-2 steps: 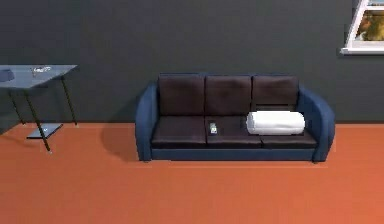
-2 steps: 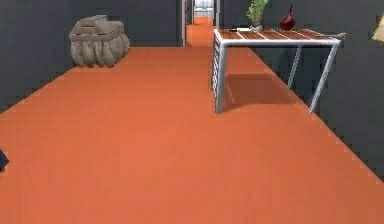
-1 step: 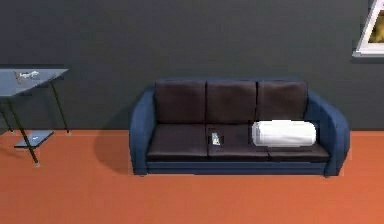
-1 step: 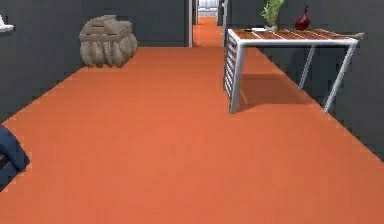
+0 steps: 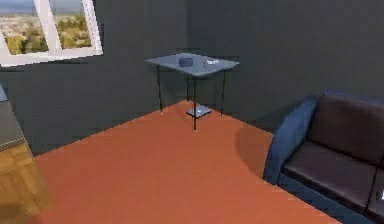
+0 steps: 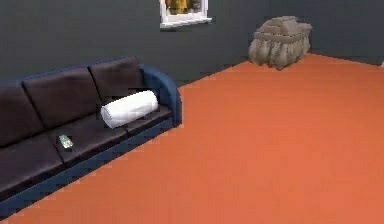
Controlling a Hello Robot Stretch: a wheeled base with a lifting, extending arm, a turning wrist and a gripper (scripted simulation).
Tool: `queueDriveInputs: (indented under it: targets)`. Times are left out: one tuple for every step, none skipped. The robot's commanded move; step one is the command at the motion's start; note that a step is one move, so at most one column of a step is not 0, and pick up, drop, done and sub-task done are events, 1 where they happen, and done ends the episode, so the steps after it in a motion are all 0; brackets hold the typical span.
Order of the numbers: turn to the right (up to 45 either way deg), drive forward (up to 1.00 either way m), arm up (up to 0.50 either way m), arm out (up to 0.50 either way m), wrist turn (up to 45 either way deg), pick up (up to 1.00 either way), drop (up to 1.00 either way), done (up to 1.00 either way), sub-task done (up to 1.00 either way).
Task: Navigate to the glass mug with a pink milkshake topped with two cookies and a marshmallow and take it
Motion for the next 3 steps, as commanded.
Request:
queueDriveInputs:
  targets:
    - [-45.0, 0.00, 0.00, 0.00, 0.0, 0.00, 0.00, 0.00, 0.00]
    - [-12.0, 0.00, 0.00, 0.00, 0.0, 0.00, 0.00, 0.00, 0.00]
    - [0.0, 0.55, 0.00, 0.00, 0.0, 0.00, 0.00, 0.00, 0.00]
